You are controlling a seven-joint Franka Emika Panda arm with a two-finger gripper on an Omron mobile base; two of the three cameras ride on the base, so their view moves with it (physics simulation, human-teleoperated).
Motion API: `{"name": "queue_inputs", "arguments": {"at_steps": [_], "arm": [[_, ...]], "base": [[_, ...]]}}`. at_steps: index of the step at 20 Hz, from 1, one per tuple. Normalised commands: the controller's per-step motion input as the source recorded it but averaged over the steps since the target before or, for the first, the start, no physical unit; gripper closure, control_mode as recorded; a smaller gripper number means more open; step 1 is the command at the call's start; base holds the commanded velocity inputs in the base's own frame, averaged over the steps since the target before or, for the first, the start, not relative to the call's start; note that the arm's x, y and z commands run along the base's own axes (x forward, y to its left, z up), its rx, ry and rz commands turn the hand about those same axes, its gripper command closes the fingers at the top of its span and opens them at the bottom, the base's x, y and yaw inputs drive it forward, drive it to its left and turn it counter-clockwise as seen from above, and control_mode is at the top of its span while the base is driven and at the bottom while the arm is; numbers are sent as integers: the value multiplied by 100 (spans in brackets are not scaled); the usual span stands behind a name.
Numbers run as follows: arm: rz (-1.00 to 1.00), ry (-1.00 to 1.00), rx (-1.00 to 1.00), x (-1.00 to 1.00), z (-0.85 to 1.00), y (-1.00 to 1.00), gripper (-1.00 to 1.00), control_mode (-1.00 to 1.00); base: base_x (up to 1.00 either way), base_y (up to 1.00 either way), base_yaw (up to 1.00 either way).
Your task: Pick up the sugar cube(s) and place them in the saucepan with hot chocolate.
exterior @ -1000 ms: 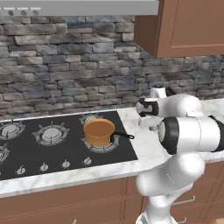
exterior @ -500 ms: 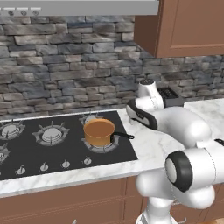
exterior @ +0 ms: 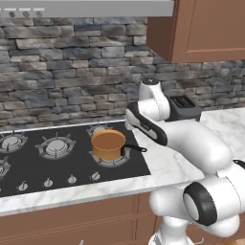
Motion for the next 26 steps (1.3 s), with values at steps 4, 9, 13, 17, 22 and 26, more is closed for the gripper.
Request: {"name": "queue_inputs", "arguments": {"at_steps": [4,9,13,17,22,26], "arm": [[0,0,5,-4,27,80,100,-100],[3,-1,-9,0,-5,90,100,-100],[1,-7,-2,5,-53,38,100,-100],[0,-1,2,7,-25,0,100,-100],[2,0,8,44,-7,1,100,-100],[4,0,9,47,-1,13,100,-100]], "base": [[0,0,0],[0,0,0],[0,0,0],[0,0,0],[0,0,0],[0,0,0]]}}
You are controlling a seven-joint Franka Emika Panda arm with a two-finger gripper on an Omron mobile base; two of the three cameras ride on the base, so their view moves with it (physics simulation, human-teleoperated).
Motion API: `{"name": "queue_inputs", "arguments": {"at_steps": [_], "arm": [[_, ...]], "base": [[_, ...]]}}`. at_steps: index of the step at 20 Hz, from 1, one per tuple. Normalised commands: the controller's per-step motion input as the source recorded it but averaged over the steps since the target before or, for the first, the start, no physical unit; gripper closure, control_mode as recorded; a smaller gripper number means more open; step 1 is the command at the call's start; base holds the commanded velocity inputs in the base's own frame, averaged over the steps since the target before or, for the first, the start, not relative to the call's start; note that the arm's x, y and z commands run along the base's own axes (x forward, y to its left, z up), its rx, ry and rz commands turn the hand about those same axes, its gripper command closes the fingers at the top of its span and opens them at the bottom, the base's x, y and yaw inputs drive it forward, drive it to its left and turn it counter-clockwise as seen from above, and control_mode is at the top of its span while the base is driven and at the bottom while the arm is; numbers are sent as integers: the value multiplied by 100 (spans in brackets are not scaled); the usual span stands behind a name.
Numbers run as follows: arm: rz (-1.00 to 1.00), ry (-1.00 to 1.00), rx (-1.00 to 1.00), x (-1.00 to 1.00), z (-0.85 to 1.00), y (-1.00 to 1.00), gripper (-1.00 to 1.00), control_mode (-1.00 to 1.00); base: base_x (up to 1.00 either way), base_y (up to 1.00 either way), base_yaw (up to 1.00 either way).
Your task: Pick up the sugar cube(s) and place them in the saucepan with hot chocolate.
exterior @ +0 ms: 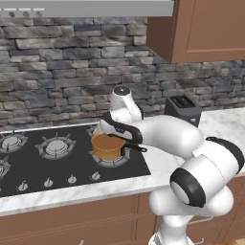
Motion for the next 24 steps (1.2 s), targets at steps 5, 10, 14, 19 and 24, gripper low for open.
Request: {"name": "queue_inputs", "arguments": {"at_steps": [5,10,14,19,24], "arm": [[5,0,1,13,-16,24,100,-100],[0,0,0,0,0,27,-100,-100],[0,0,0,0,0,2,-100,-100],[0,0,-1,-3,4,0,-100,-100],[-9,-3,0,-79,16,0,-100,-100]], "base": [[0,0,0],[0,0,0],[0,0,0],[0,0,0],[0,0,0]]}}
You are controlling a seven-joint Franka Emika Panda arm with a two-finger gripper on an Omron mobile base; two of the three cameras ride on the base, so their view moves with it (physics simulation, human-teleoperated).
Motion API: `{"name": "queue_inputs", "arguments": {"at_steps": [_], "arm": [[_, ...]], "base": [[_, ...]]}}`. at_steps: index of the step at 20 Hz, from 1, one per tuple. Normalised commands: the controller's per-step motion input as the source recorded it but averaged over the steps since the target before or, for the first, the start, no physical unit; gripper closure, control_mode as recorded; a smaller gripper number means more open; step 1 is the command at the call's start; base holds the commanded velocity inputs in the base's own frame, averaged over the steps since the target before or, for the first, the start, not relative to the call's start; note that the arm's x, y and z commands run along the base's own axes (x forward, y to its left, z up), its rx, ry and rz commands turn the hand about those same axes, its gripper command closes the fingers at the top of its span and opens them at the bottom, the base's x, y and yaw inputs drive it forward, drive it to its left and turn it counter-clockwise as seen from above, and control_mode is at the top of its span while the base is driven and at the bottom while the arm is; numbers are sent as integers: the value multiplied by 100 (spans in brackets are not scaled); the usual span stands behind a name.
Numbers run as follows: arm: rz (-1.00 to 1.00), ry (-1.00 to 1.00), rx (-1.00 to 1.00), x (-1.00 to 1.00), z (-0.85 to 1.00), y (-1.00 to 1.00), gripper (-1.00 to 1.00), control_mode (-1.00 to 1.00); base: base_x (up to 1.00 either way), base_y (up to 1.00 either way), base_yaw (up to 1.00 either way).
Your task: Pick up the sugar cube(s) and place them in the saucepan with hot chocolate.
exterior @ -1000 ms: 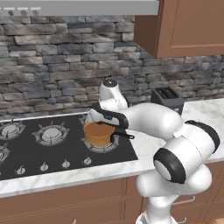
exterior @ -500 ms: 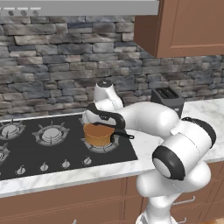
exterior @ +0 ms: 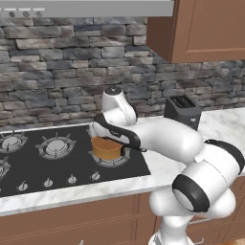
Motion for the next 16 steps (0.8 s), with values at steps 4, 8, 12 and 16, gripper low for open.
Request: {"name": "queue_inputs", "arguments": {"at_steps": [4,8,12,16], "arm": [[-18,-2,0,-100,29,-4,-100,-100],[-23,3,0,-69,78,-15,-100,-100],[-20,14,-3,-42,54,-25,-100,-100],[-20,33,-3,-26,11,-77,-100,-100]], "base": [[0,0,0],[0,0,0],[0,0,0],[0,0,0]]}}
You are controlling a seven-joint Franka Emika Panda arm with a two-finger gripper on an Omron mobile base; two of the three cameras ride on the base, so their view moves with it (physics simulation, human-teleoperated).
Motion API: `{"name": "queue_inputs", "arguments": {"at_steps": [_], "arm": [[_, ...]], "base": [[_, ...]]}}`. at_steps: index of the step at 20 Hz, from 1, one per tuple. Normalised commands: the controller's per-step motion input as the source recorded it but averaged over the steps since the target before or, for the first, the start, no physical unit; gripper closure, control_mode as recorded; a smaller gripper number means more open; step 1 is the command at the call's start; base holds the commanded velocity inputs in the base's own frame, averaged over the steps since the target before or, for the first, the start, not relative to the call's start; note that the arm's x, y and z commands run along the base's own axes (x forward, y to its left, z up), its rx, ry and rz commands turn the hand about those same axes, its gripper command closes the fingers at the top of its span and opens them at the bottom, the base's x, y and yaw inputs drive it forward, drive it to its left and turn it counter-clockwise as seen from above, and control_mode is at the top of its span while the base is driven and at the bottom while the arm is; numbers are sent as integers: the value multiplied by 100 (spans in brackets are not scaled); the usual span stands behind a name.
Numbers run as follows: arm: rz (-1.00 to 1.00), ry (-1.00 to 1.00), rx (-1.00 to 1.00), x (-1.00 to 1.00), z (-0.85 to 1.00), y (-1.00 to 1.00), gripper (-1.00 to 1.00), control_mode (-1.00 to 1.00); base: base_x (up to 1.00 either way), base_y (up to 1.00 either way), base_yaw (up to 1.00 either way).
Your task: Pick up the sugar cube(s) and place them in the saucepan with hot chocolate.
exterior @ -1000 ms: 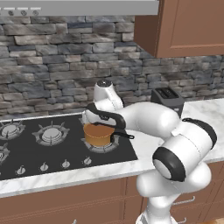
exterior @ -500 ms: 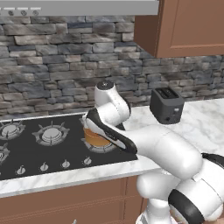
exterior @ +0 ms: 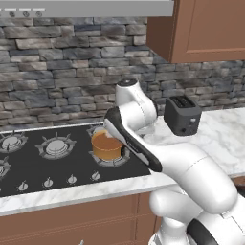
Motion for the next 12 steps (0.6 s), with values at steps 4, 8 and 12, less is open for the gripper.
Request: {"name": "queue_inputs", "arguments": {"at_steps": [4,8,12], "arm": [[-18,26,2,-62,17,-87,-100,-100],[-20,15,0,-65,0,-76,-100,-100],[-17,8,0,-39,-6,-69,-100,-100]], "base": [[0,0,0],[0,0,0],[0,0,0]]}}
